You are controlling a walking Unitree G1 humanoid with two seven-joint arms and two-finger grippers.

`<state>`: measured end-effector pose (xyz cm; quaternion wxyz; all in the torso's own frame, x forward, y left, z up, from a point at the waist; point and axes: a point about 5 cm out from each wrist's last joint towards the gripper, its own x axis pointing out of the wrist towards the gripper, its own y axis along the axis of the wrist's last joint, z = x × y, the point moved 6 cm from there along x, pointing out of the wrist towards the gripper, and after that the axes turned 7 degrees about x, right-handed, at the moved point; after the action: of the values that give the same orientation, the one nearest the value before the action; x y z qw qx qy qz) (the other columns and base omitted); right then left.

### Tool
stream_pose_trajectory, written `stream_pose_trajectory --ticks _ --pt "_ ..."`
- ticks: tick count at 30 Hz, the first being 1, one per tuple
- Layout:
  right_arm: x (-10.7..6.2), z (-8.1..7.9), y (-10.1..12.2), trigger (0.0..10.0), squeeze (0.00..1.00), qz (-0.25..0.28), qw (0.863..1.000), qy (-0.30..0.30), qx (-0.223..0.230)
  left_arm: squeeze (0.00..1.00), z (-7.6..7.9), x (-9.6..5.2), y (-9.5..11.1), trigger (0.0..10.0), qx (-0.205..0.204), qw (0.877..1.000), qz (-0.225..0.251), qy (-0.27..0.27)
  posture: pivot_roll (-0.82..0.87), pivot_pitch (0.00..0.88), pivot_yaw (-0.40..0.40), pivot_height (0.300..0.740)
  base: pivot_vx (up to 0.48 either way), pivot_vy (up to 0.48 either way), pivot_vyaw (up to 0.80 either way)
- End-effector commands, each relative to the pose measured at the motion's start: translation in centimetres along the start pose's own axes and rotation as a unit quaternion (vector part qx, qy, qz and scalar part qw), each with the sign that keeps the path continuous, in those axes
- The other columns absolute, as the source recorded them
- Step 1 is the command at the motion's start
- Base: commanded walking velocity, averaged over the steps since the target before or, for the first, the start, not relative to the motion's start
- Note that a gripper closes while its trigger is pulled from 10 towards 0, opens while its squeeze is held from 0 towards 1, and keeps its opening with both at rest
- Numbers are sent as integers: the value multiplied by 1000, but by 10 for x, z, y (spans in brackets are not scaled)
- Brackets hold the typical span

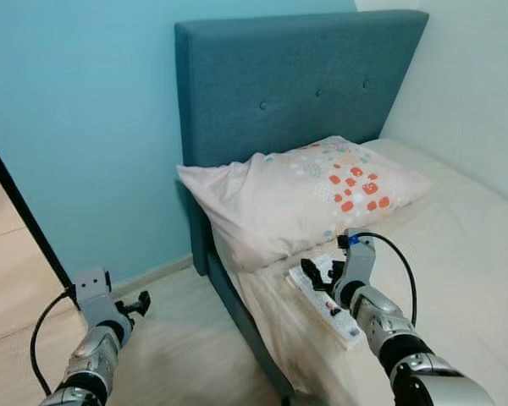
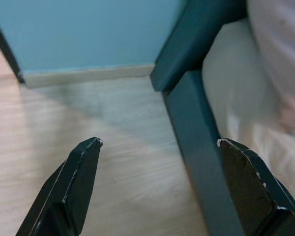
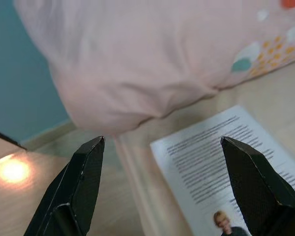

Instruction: Clean up the room

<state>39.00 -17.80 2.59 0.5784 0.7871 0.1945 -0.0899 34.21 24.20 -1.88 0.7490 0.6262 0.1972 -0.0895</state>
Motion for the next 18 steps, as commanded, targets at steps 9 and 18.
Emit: stream_pose_trajectory --ticks 9,18 --pt "-24 21 -81 10000 0 -114 992 -43 -27 0 -10 -20 -61 10000 23 994 -101 22 -23 0 -66 683 0 0 0" --pt "-50 40 -131 10000 0 -192 977 -87 -42 0 -17 -33 -86 10000 41 988 -143 29 -17 0 -68 708 -279 0 0"
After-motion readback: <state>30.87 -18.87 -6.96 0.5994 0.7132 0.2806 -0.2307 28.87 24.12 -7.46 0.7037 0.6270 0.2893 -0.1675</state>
